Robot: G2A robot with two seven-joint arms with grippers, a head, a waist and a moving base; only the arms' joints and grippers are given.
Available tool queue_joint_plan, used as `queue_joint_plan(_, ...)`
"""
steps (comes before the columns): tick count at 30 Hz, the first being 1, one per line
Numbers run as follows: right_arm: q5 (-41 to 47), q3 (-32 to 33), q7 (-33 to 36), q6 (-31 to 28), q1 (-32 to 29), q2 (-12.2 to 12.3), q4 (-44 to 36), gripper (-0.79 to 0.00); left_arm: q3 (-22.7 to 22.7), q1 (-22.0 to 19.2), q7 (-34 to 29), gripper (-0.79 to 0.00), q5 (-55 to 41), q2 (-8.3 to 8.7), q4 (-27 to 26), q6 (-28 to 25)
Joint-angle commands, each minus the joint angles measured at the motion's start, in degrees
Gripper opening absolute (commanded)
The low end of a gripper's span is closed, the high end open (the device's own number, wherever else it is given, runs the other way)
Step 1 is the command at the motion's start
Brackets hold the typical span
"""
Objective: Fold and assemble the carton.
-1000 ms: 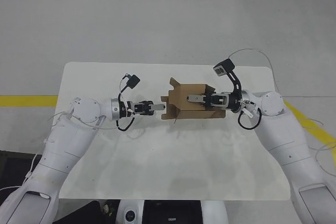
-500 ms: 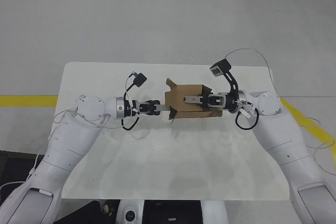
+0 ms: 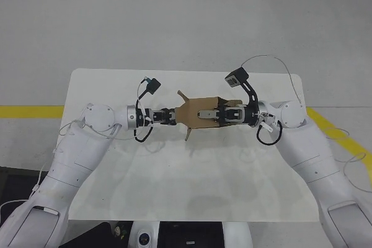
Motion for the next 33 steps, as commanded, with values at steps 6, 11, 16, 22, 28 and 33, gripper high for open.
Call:
queue_joint_plan(6,0.6,-1.26,0.66,0.66,0.74,-0.34,0.18,-0.785,-0.3,-0.22,0.49,0.0,-0.22,-0.1,0.6,0.08)
queue_joint_plan(11,0.86,-1.49,0.36,0.36,1.35,-0.48,0.78,-0.785,-0.49,-0.4,0.52,0.0,-0.15,-0.14,0.9,0.03)
queue_joint_plan(16,0.66,-0.74,-1.31,-1.31,1.8,-0.45,2.2,-0.785,-0.6,-0.25,0.36,0.0,0.3,-0.12,0.93,-0.01)
queue_joint_plan(22,0.14,1.23,-4.17,-4.16,2.15,-0.26,4.62,-0.785,-0.99,0.79,0.48,0.0,1.98,0.14,0.83,0.35)
queue_joint_plan(28,-0.39,2.05,-5.96,-5.93,2.34,-0.47,5.75,-0.785,-0.38,2.16,-0.72,0.0,3.96,0.32,-1.2,1.02)
queue_joint_plan(33,-1.69,1.63,-8.18,-6.31,2.42,-0.98,5.82,-0.785,0.44,2.23,-1.94,0.0,4.21,0.2,-2.89,1.04)
